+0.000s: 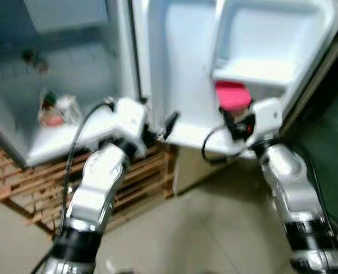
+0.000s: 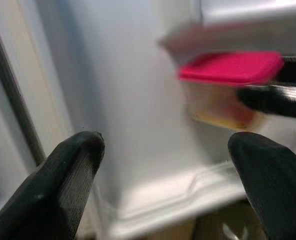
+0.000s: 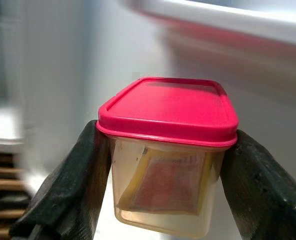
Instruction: Restocking fridge
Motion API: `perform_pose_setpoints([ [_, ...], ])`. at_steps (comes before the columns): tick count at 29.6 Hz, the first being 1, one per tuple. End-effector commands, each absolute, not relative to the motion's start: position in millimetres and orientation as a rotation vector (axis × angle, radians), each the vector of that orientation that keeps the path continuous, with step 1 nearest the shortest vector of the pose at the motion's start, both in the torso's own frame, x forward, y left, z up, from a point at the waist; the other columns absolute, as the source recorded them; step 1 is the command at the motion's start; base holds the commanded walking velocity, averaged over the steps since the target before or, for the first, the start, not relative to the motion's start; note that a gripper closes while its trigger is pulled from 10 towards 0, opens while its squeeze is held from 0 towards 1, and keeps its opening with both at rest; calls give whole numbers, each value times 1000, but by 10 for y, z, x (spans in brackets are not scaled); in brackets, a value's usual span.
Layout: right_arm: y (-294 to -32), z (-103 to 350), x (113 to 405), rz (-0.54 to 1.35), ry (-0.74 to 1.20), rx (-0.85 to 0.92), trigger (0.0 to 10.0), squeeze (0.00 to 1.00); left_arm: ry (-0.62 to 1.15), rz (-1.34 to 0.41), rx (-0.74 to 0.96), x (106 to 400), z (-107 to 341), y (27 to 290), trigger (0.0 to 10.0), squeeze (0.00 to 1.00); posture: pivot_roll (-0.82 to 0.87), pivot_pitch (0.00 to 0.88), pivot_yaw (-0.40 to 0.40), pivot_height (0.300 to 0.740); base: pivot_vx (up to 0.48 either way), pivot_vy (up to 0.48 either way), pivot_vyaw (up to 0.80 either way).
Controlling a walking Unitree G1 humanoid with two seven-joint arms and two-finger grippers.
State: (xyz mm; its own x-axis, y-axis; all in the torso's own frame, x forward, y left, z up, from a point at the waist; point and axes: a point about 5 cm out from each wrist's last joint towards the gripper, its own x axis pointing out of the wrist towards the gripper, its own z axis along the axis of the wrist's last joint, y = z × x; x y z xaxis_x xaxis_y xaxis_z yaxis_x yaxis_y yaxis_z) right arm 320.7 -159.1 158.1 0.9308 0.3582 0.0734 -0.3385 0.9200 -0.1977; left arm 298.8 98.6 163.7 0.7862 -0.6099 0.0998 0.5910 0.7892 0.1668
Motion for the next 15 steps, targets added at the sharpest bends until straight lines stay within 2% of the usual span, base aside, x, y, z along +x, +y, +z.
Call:
perform_pose_setpoints([
  [1, -1470, 1615, 3218, 438, -110, -207, 0, 0, -197, -730, 131, 2945, 1621, 939, 10000, 0, -68, 0, -34, 740, 0, 0, 700],
  [5, -1448, 1625, 3227, 494, -100, -236, 0, 0, -148, -759, 143, 2898, 1527, 847, 10000, 0, -80, 0, -46, 740, 0, 0, 150],
  [9, -1455, 1651, 3215, 539, -98, -256, 0, 0, -189, -810, 44, 2818, 1569, 801, 10000, 0, -87, 18, -59, 740, 0, 0, 0],
  [15, -1542, 1659, 3183, 649, -78, -377, 0, 0, -209, -903, -115, 2602, 1575, 745, 10000, 0, -102, 97, -93, 740, 0, 0, 0],
])
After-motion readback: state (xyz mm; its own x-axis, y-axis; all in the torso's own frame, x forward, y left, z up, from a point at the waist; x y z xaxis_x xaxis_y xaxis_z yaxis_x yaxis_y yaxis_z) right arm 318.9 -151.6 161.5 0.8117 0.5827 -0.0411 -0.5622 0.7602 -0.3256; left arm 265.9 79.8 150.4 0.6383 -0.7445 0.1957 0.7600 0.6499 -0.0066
